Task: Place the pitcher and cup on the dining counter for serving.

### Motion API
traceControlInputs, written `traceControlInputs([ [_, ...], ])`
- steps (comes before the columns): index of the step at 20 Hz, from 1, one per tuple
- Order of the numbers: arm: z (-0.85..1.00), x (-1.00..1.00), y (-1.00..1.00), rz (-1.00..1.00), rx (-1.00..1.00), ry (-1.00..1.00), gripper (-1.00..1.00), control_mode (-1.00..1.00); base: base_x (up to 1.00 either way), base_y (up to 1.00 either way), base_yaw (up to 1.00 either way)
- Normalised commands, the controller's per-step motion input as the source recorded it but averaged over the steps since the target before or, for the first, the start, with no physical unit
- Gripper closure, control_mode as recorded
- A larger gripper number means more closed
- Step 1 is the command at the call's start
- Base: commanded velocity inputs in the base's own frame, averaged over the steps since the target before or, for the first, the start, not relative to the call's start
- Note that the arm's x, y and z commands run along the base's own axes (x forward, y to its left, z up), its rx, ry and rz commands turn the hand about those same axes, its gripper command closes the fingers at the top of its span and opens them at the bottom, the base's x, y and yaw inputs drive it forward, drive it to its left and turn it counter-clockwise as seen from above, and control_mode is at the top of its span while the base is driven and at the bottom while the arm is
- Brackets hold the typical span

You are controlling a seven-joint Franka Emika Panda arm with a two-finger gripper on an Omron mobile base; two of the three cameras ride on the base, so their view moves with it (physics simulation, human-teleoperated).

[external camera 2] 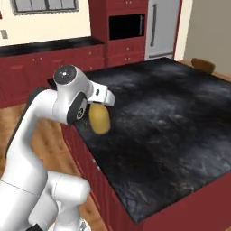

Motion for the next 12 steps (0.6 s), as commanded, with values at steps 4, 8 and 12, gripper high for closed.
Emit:
traceControlInputs([
  [4,0.00,0.00,0.00,0.00,0.00,0.00,1.00,1.00,0.00,0.02,-0.95],
  [8,0.00,0.00,0.00,0.00,0.00,0.00,1.00,1.00,0.04,0.10,-0.91],
  [12,0.00,0.00,0.00,0.00,0.00,0.00,1.00,1.00,0.10,0.00,-0.65],
])
